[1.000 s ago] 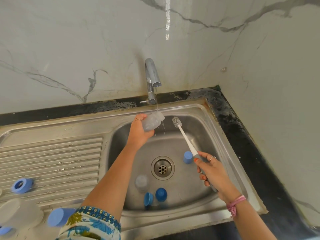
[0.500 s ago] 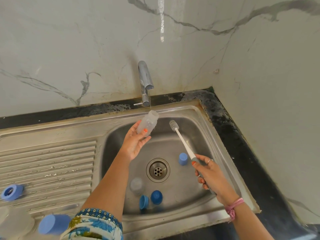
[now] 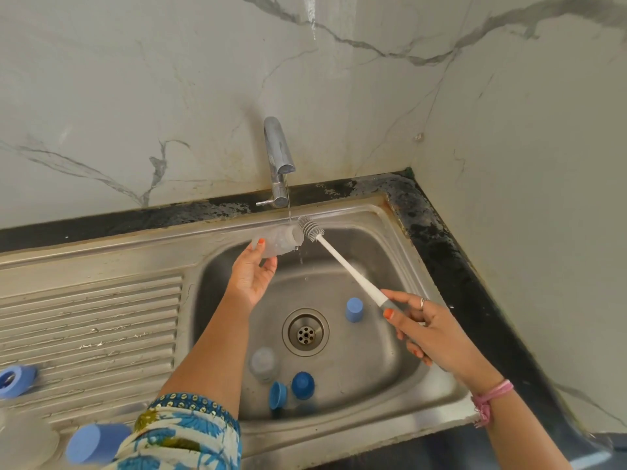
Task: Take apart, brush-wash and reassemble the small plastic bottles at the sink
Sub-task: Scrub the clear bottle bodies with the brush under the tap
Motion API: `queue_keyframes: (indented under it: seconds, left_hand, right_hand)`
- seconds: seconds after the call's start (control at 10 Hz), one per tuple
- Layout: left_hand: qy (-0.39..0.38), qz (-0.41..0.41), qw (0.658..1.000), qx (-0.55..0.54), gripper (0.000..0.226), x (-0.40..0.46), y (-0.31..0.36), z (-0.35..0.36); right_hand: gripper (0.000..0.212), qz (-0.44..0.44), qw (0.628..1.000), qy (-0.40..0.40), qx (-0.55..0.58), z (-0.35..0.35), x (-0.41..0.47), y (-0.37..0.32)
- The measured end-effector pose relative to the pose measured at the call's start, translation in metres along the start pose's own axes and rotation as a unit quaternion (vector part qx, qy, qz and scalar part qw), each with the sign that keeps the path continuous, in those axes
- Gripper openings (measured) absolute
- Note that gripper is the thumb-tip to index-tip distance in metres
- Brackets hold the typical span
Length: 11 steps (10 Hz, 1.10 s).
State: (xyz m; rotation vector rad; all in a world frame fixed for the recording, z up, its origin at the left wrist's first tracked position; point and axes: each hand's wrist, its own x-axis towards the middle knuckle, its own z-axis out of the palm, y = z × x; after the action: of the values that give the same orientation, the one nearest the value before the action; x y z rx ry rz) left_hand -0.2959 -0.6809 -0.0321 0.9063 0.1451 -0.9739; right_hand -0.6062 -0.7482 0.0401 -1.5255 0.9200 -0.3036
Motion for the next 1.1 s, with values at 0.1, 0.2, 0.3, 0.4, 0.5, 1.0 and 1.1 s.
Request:
queue_keyframes:
  seconds: [0.1,0.2,0.3,0.4,0.5,1.0,1.1]
  left_hand:
    - [0.029,-0.005,0.999,-0.013,0.02,0.002,0.003,0.003]
    - [0.055,-0.005,0.998,-0.007,0.033,0.004,0.007,0.008]
    - [0.078,-0.005,0.997,0.004,0.031,0.004,0.009,0.013]
    - [0.095,0.0,0.995,0.009,0.027,0.005,0.009,0.015]
    - [0.091,0.002,0.995,0.028,0.026,0.006,0.009,0.018]
    - [0.098,-0.025,0.987,0.128,0.033,0.012,0.003,0.075]
    - [0.03,-0.048,0.998,-0.032,0.02,0.01,-0.002,0.075]
  right_hand:
    - [0.031,-0.008,1.0,-0.01,-0.028,-0.005,-0.005,-0.003]
    - [0.031,-0.019,0.998,-0.01,-0.057,-0.01,-0.01,-0.005]
    - [0.032,-0.029,0.997,0.002,-0.066,-0.014,-0.014,-0.006]
    - [0.032,-0.033,0.997,0.001,-0.074,-0.016,-0.015,-0.004]
    - [0.035,-0.043,0.993,-0.016,-0.112,-0.016,-0.013,-0.004]
    - [0.041,-0.11,0.923,-0.003,-0.368,0.042,0.036,-0.005]
    - [0.02,0.164,0.955,-0.108,0.223,0.043,0.03,-0.015]
